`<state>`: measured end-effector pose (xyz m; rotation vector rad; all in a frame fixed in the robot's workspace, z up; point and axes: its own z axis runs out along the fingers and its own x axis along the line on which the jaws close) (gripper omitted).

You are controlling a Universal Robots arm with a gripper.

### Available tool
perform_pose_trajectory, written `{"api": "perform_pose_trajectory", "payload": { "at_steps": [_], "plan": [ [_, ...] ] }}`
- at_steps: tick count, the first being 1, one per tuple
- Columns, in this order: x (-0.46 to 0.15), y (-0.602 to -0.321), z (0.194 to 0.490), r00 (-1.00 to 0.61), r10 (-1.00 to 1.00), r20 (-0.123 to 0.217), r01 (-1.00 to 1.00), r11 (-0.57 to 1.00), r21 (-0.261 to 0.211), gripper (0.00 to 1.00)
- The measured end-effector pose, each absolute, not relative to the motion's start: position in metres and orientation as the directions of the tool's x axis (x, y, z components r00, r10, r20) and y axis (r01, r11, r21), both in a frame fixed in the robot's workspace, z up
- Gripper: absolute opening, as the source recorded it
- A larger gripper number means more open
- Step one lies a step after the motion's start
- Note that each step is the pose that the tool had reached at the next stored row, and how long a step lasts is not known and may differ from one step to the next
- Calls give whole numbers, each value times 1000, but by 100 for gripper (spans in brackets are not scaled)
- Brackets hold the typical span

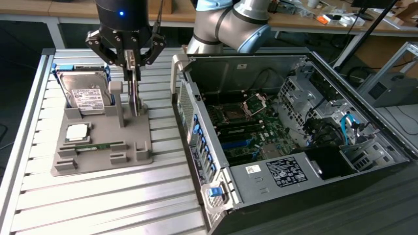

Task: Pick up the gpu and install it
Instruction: 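Pick up the gpu and move the gpu toward the slot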

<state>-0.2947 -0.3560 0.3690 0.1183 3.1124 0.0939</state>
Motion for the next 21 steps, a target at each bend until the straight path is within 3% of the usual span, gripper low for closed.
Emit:
{"api": "perform_pose_trajectory", "payload": {
  "at_steps": [21],
  "plan": [
    [-295,-356,375,-997,77,-23,75,995,61,27]
  ]
}}
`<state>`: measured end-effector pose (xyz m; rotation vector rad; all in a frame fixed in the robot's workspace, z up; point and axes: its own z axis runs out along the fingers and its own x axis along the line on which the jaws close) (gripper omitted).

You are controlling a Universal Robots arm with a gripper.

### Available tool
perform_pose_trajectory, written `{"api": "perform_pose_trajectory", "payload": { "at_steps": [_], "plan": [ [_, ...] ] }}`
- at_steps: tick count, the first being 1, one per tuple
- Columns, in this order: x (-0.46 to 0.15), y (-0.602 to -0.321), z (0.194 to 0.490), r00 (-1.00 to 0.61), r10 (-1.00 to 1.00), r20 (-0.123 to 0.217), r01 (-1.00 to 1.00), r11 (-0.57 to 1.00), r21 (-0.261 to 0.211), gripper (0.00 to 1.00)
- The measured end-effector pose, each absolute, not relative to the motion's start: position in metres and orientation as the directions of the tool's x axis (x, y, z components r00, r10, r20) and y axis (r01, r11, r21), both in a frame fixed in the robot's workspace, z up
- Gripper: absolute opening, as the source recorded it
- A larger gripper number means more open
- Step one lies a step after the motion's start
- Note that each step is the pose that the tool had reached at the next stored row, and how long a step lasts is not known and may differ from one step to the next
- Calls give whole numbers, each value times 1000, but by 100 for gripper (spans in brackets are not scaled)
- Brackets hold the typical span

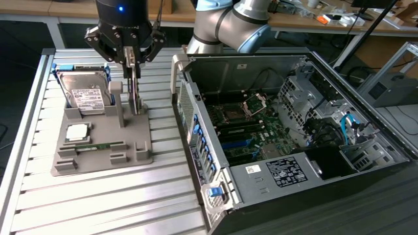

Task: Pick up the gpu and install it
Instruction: 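Pick up the gpu and move the gpu toward the slot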

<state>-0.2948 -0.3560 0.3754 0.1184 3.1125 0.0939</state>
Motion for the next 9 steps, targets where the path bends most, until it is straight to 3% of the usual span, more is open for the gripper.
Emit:
{"api": "perform_pose_trajectory", "payload": {
  "at_steps": [9],
  "plan": [
    [-295,-356,382,-997,77,-23,75,995,61,27]
  ]
}}
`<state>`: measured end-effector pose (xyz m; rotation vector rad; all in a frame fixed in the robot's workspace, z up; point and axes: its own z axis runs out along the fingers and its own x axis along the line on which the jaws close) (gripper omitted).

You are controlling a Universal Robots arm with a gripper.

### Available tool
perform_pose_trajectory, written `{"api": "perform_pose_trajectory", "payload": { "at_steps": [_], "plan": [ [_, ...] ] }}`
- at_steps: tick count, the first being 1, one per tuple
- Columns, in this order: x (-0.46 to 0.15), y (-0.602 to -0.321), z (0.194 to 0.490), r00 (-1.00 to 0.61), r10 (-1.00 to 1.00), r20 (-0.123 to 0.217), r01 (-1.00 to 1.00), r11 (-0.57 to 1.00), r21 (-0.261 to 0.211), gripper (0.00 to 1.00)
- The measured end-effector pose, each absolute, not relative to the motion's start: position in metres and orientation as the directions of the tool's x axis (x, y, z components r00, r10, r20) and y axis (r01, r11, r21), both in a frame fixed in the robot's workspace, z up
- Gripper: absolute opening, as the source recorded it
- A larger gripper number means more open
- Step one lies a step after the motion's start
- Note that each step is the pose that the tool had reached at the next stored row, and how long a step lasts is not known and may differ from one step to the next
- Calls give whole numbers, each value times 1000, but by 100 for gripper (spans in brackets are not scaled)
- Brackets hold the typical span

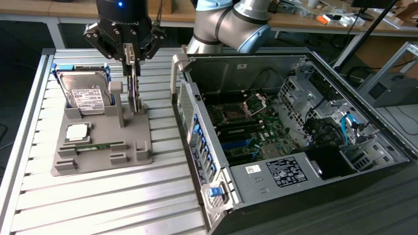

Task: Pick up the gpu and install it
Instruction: 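Pick up the gpu and move the gpu toward the slot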

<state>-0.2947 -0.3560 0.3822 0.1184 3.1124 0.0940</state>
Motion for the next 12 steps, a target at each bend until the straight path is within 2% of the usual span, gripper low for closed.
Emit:
{"api": "perform_pose_trajectory", "payload": {
  "at_steps": [12],
  "plan": [
    [-295,-356,387,-997,76,-23,75,995,60,27]
  ]
}}
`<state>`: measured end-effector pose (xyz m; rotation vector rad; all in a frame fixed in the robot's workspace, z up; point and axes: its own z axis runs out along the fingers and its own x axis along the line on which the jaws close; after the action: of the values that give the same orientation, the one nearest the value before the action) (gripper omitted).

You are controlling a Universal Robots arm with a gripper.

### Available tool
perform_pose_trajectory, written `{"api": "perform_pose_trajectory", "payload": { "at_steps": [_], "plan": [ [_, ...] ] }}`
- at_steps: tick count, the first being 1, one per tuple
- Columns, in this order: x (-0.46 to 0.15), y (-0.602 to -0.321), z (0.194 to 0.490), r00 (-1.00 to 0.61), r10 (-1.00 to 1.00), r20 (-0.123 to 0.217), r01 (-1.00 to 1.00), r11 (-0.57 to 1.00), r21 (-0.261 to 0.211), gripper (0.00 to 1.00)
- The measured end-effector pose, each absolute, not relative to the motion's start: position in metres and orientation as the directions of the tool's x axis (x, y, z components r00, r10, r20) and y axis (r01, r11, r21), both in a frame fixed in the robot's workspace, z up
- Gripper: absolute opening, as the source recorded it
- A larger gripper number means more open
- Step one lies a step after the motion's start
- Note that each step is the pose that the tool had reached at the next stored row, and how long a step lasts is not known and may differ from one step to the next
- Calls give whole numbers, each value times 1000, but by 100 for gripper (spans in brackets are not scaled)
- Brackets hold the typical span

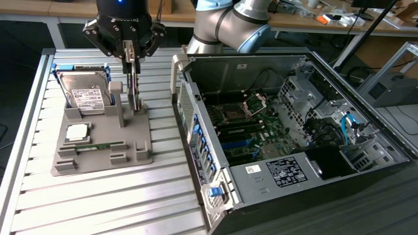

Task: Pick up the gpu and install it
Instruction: 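Pick up the gpu and move the gpu toward the slot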

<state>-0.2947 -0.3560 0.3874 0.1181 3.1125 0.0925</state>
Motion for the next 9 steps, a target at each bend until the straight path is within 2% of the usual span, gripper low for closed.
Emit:
{"api": "perform_pose_trajectory", "payload": {
  "at_steps": [9],
  "plan": [
    [-295,-356,392,-997,77,-24,75,996,57,27]
  ]
}}
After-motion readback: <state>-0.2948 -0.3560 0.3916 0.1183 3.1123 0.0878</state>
